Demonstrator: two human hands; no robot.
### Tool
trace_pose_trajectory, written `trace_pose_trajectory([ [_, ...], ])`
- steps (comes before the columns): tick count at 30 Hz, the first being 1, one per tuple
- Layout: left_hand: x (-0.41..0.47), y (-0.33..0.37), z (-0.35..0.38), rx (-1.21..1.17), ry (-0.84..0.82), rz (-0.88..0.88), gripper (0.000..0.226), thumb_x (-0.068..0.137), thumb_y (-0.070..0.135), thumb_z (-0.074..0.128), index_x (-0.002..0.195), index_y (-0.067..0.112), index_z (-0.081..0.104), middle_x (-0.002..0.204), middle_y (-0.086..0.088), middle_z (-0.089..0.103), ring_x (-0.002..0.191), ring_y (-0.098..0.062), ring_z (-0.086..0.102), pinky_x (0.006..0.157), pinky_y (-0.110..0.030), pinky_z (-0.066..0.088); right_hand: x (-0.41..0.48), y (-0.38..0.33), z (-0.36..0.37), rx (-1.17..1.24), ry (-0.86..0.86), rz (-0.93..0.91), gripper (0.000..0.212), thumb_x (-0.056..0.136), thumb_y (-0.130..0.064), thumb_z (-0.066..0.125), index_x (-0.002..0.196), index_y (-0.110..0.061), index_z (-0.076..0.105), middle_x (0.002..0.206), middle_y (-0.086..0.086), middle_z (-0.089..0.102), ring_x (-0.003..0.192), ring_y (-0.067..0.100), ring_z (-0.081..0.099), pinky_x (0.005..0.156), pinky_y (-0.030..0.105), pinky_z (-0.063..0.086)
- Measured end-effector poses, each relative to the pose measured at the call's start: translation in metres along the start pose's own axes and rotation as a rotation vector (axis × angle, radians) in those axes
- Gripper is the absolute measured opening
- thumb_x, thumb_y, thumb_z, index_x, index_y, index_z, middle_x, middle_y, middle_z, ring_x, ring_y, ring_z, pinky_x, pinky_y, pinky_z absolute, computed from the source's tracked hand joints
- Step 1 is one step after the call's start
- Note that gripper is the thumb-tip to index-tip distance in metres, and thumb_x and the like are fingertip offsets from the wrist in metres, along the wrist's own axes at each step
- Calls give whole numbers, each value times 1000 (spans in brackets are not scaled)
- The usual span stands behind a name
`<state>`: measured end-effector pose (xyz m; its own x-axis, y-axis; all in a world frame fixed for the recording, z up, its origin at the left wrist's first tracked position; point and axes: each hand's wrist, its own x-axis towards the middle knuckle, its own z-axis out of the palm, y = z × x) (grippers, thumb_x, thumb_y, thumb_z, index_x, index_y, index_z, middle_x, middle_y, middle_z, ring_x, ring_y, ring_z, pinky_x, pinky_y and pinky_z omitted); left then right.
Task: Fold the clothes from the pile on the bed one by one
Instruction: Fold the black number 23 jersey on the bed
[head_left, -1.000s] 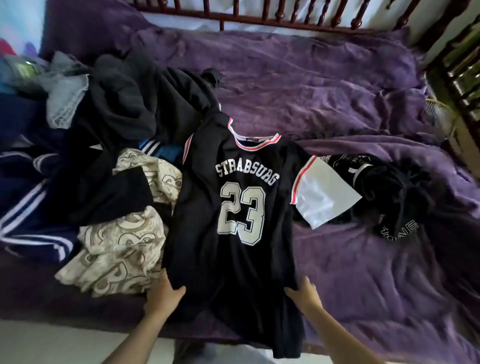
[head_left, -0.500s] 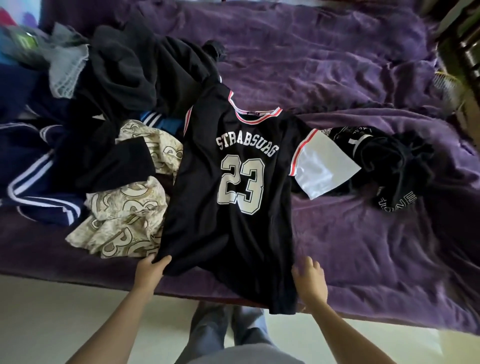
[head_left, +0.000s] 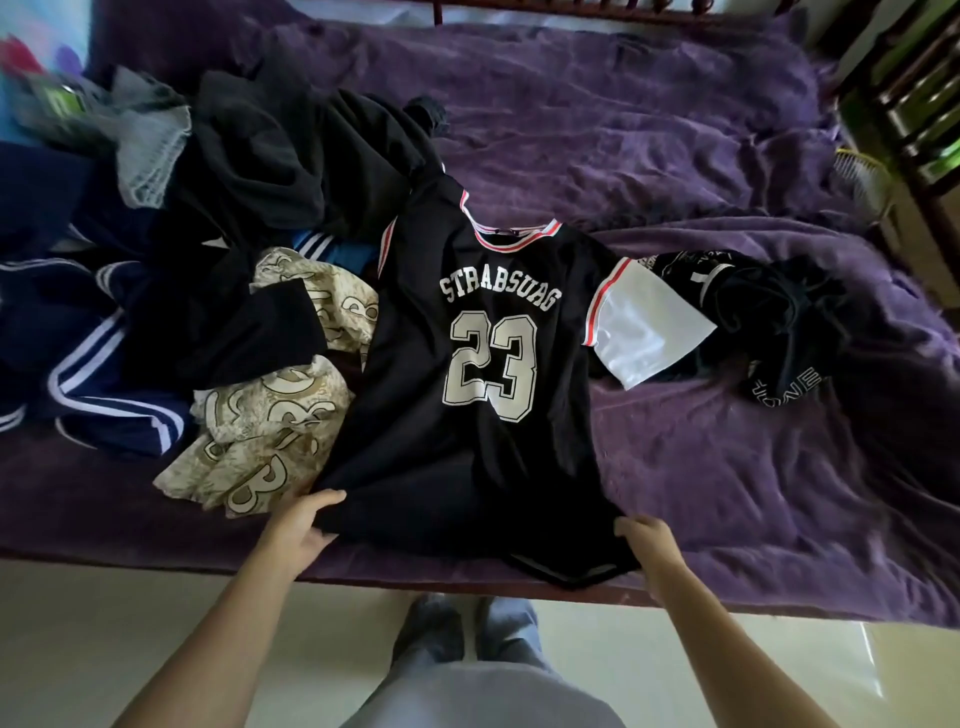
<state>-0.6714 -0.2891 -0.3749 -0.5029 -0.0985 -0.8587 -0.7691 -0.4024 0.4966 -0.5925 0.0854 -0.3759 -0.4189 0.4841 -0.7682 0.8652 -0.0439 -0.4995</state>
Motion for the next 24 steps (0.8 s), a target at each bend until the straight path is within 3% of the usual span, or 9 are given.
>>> trace_pose_trajectory([
  [4, -1, 12, -20, 78, -58, 29, 44, 81, -13, 53, 114, 17, 57, 105, -9, 65, 101, -29, 58, 96, -49, 41, -12, -4, -39, 264, -27, 53, 28, 85, 8, 42, 64, -10, 47, 60, 7, 39, 56, 20, 38, 52, 29, 37],
  [9, -3, -19, -48, 327, 20, -49, 52, 74, -22, 57, 118, 5, 54, 106, -17, 63, 96, -33, 58, 85, -42, 42, -32, 28, -45, 75, -115, 150, 26, 87, 12, 39, 81, -8, 55, 68, 10, 48, 61, 21, 45, 53, 26, 36],
  [13, 0, -32, -46, 317, 103, -135, 28, 83, 16, 67, 110, 11, 62, 99, -8, 66, 92, -26, 58, 63, -30, 35, -33, 42, -28, -236, -74, 148, 22, 80, 13, 47, 84, -7, 55, 65, 6, 42, 60, 18, 36, 54, 23, 22],
  [15, 4, -32, -44, 327, 172, -125, 28, 87, 28, 63, 109, 11, 61, 105, -10, 64, 94, -27, 56, 62, -30, 35, -28, 43, -24, -333, -30, 146, 16, 76, 15, 51, 85, 1, 54, 60, 4, 36, 54, 15, 31, 49, 21, 20],
  [19, 8, -35, -50, 488, 240, 112, 31, 89, 8, 60, 118, -4, 60, 115, -21, 62, 100, -33, 58, 74, -33, 42, -23, 45, -29, -281, 44, 197, 9, 79, 9, 60, 79, 4, 52, 58, 4, 37, 51, 16, 30, 49, 24, 22],
  [22, 4, -36, -53, 527, 237, 243, 27, 87, 3, 61, 112, -8, 62, 106, -18, 64, 98, -28, 58, 83, -34, 42, -24, 48, -31, -85, 54, 180, 9, 90, -12, 59, 92, -3, 56, 83, 11, 55, 75, 27, 50, 66, 32, 38],
  [24, 2, -38, -53, 518, 237, 290, 21, 86, 4, 63, 104, -6, 64, 94, -12, 64, 90, -24, 56, 80, -34, 41, -23, 51, -31, -22, 72, 137, 10, 94, -17, 55, 99, -8, 57, 98, 11, 56, 92, 28, 50, 77, 36, 41],
])
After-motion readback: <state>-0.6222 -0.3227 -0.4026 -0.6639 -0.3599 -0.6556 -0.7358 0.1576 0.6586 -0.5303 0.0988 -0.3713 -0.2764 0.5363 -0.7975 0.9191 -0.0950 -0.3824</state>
